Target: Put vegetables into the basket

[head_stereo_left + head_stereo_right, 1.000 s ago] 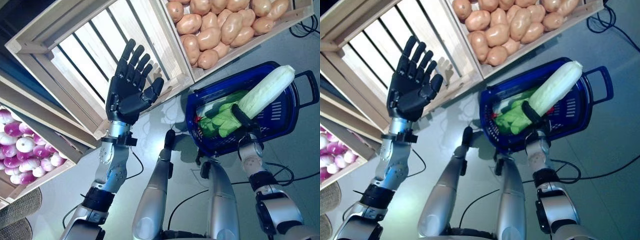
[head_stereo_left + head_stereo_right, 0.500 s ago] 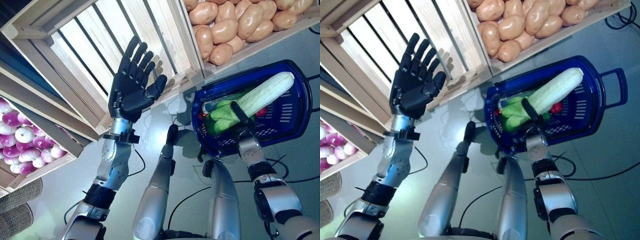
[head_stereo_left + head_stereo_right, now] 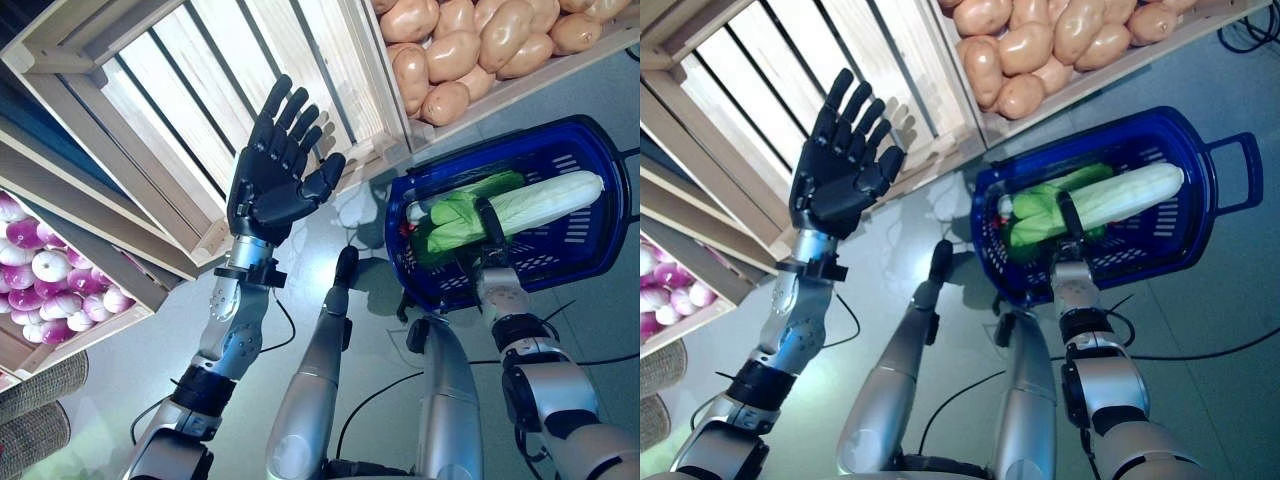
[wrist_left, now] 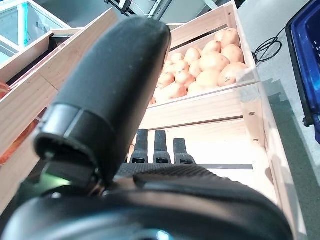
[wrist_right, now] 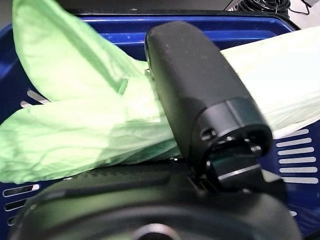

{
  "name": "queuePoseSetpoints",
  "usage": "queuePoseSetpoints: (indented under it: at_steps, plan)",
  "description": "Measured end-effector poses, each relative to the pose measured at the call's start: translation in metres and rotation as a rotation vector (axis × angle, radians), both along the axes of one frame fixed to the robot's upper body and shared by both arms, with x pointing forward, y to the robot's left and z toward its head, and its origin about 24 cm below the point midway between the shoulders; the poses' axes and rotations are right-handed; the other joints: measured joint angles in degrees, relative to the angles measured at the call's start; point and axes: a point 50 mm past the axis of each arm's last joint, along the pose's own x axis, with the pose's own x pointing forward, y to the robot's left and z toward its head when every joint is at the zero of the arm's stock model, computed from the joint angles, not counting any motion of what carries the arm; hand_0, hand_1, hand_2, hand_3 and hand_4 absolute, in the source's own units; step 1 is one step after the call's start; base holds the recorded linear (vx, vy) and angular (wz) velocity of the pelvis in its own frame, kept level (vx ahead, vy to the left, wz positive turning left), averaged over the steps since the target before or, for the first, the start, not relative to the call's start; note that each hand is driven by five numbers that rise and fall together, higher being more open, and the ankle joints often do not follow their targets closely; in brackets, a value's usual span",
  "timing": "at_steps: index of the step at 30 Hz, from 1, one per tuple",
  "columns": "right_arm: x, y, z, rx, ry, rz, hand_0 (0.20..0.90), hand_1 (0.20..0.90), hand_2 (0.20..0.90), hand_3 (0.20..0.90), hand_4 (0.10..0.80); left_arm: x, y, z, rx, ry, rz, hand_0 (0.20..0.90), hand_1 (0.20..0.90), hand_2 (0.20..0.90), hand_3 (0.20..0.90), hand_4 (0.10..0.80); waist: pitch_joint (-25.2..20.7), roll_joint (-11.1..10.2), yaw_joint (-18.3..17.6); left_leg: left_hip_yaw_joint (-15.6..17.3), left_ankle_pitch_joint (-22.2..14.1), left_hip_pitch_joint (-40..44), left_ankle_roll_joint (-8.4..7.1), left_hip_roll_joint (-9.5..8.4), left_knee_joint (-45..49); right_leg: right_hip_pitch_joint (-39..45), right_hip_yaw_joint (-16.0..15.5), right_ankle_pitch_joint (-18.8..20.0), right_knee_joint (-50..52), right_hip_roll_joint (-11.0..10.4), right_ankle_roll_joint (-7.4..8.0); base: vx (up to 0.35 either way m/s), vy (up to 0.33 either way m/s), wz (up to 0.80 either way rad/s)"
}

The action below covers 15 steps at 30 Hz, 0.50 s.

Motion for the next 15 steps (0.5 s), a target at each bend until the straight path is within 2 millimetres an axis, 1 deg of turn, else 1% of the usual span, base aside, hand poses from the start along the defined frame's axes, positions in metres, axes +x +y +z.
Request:
queuePoseSetpoints:
  at_steps: [6, 9, 10, 12, 15]
  plan:
    - [0.002, 0.001, 0.004, 0.002, -0.007, -0.002, 0.9, 0.9, 0.9, 0.9, 0.8, 0.0, 0.0, 0.001, 0.0, -0.002, -0.001, 0.9, 0.9, 0.9, 0.9, 0.8, 0.0, 0.0, 0.06, 0.05, 0.01, 0.01, -0.03, -0.02, 0.01, 0.01, 0.02, 0.03, -0.02, 0.01, 0.03, -0.004, 0.005, 0.0]
    - [0.002, 0.0, 0.004, 0.01, 0.018, -0.01, 0.9, 0.9, 0.9, 0.9, 0.8, 0.0, 0.0, 0.0, -0.003, 0.0, -0.001, 0.9, 0.9, 0.9, 0.9, 0.8, 0.0, 0.0, 0.02, 0.05, -0.07, 0.05, -0.12, -0.01, 0.03, 0.02, 0.05, 0.04, -0.23, 0.04, 0.05, 0.0, 0.0, 0.0]
    - [0.002, -0.001, 0.002, 0.04, 0.035, -0.016, 0.9, 0.9, 0.9, 0.9, 0.8, 0.0, 0.0, 0.0, -0.007, 0.001, -0.003, 0.9, 0.9, 0.9, 0.9, 0.8, 0.0, 0.0, 0.01, 0.05, -0.11, 0.11, -0.11, 0.04, 0.02, 0.09, 0.05, 0.07, -0.35, 0.06, 0.08, 0.0, 0.0, 0.0]
    - [-0.001, -0.002, -0.005, 0.045, 0.071, -0.016, 0.9, 0.9, 0.9, 0.9, 0.8, 0.0, 0.001, 0.0, -0.019, 0.006, -0.007, 0.9, 0.9, 0.9, 0.9, 0.8, 0.0, 0.0, 0.01, 0.05, -0.04, 0.34, -0.11, 0.12, -0.08, 0.39, 0.06, 0.17, -0.66, 0.22, 0.16, -0.008, 0.009, -0.03]
    - [-0.003, -0.001, -0.009, 0.05, 0.098, -0.006, 0.9, 0.9, 0.9, 0.9, 0.8, 0.0, 0.001, 0.0, -0.029, 0.009, -0.023, 0.9, 0.9, 0.9, 0.9, 0.8, 0.0, 0.0, -0.24, 0.13, 0.09, 0.82, -0.05, 0.23, -0.23, 1.09, 0.11, 0.44, -1.34, 0.49, 0.29, -0.01, 0.031, -0.04]
